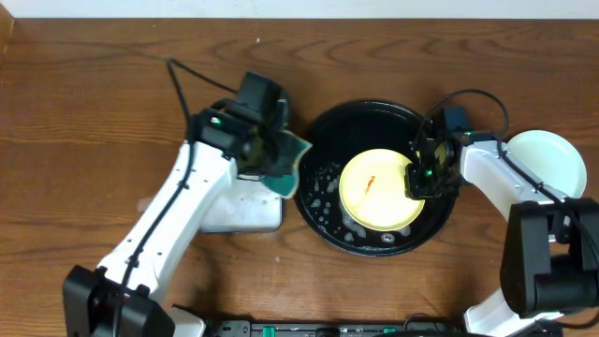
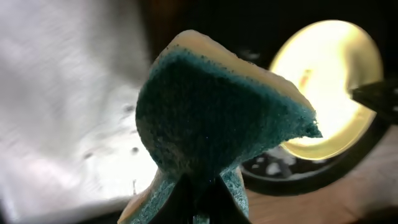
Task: Clean dirty plates on tray and stack at the side
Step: 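Pick up the green sponge from the basin with left gripper, then scrub the yellow plate with the sponge while right gripper holds it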
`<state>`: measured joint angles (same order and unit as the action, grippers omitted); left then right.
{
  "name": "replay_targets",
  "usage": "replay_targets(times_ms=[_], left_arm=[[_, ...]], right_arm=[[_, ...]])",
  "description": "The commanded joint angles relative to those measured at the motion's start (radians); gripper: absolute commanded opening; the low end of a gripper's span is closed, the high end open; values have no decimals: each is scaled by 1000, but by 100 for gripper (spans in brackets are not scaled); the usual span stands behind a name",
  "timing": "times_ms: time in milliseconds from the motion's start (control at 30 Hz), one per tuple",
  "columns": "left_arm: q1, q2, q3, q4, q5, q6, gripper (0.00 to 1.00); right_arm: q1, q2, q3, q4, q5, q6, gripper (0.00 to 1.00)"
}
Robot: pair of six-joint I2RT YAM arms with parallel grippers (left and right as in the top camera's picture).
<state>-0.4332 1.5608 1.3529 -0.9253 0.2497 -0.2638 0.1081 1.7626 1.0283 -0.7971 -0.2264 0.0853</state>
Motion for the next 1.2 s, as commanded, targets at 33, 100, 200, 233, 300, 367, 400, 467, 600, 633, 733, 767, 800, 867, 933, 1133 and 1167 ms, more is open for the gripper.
replay_targets(times_ms=[33, 100, 200, 233, 300, 367, 400, 467, 600, 633, 733, 767, 800, 867, 933, 1133, 1167], left_arm=[[-95, 13, 24, 79, 8, -64, 7], [-130, 34, 24, 120, 8, -98, 7], [-176, 81, 24, 195, 8, -159, 7], [-182, 88, 24, 206, 9, -169, 7], [-204, 121, 24, 253, 9, -199, 7], [-224, 153, 24, 296, 28, -232, 7], [-234, 170, 24, 321, 51, -238, 7], [-252, 200, 24, 363, 87, -241, 7], [-287, 257, 24, 405, 102, -270, 8], [-294, 271, 24, 409, 102, -272, 7], [-311, 310, 24, 420, 103, -289, 8], [-316, 325, 24, 423, 103, -299, 7], [-321, 338, 24, 430, 104, -307, 7], [-333, 374, 24, 442, 110, -343, 7], [-343, 410, 24, 452, 134, -372, 7], [-347, 531, 24, 500, 131, -370, 7], [-338, 547, 24, 489, 101, -366, 8]], right_arm=[[-32, -105, -3, -24, 47, 16, 21], [-49, -109, -3, -20, 53, 26, 22], [-82, -77, -4, 2, 54, 26, 25], [-85, -69, -4, 5, 54, 26, 26], [-96, -34, -4, 14, 52, 26, 26], [-96, 1, -4, 25, 26, 26, 23], [-95, 19, -4, 31, 6, 25, 21], [-93, 47, -4, 39, -26, 25, 12], [-92, 78, -4, 50, -82, 25, 1], [-90, 78, -4, 50, -82, 25, 1], [-78, 78, -4, 47, -80, 25, 1], [-74, 78, -4, 46, -77, 26, 1], [-70, 78, -4, 46, -77, 25, 1], [-60, 78, -4, 46, -72, 21, 1], [-48, 78, -4, 45, -48, 22, 1], [-13, 78, -4, 44, -24, 22, 1], [-10, 78, -4, 42, -24, 22, 1]])
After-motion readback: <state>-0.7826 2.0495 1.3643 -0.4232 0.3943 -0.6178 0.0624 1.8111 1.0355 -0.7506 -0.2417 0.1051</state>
